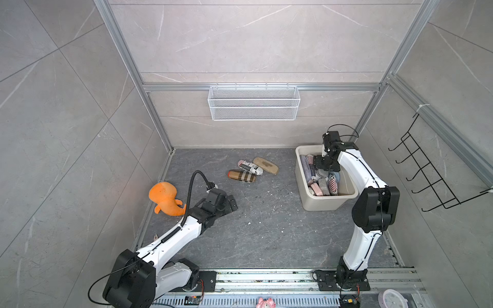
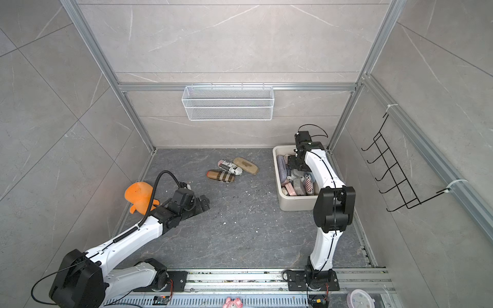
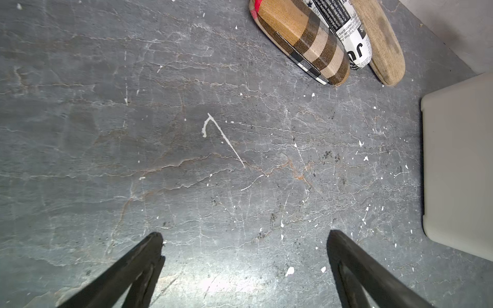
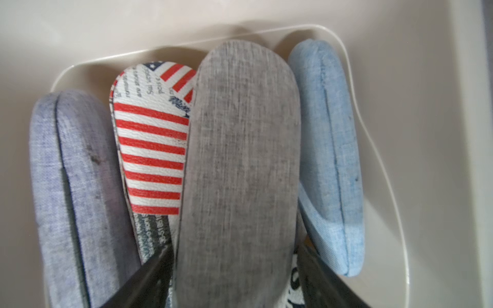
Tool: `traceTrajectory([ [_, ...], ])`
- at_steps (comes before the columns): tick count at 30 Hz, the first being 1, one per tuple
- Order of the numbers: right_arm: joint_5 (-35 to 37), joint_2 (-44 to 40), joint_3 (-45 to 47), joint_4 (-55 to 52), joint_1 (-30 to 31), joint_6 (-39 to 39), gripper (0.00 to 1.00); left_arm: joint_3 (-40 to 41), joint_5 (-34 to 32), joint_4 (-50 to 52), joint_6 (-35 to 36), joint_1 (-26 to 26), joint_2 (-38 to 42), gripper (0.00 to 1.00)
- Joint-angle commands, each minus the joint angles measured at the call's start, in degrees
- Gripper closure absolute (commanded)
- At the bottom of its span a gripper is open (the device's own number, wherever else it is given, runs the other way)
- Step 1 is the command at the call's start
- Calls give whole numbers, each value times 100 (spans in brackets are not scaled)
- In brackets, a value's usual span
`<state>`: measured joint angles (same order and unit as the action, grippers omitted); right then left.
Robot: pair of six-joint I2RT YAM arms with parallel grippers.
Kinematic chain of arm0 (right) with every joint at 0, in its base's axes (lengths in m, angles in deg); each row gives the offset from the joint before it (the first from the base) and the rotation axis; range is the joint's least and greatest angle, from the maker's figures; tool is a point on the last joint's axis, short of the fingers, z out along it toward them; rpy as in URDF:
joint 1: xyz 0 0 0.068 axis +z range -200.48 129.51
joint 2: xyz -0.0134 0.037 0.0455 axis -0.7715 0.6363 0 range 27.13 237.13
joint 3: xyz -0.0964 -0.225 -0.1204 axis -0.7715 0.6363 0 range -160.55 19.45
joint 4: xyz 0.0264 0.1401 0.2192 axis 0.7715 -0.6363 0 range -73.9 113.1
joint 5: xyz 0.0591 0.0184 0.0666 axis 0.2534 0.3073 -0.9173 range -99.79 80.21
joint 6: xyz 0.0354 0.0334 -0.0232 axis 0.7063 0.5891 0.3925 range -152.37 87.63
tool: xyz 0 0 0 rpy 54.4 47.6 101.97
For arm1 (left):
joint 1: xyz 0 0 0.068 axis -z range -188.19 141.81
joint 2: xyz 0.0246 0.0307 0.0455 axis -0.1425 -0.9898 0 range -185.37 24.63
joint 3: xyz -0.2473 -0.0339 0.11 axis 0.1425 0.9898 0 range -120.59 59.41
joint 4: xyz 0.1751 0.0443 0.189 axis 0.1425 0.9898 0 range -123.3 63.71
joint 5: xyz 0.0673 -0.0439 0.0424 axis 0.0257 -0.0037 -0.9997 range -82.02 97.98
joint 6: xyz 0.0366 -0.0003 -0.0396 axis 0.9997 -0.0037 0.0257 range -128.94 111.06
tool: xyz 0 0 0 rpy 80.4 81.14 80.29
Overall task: Put the glasses cases into the storage boxes
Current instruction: Place the glasses case in the storage box.
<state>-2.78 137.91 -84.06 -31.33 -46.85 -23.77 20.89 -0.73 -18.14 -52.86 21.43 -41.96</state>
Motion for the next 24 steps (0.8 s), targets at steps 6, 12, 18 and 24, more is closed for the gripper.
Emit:
traceTrajectory([
  [6,241,-1045,7,67,774,310,25,-252,-547,122,-281,-82,323,2],
  [12,-464,-1547,353,787,1743,226,23,364,-921,-202,-380,-116,1024,2],
  [18,-621,-907,201,990,2436,141,24,-23,-1154,513,-450,-148,842,2],
  [24,-1024,-79,-100,1386,2905,26,22,219,-1328,459,-835,-267,1016,2],
])
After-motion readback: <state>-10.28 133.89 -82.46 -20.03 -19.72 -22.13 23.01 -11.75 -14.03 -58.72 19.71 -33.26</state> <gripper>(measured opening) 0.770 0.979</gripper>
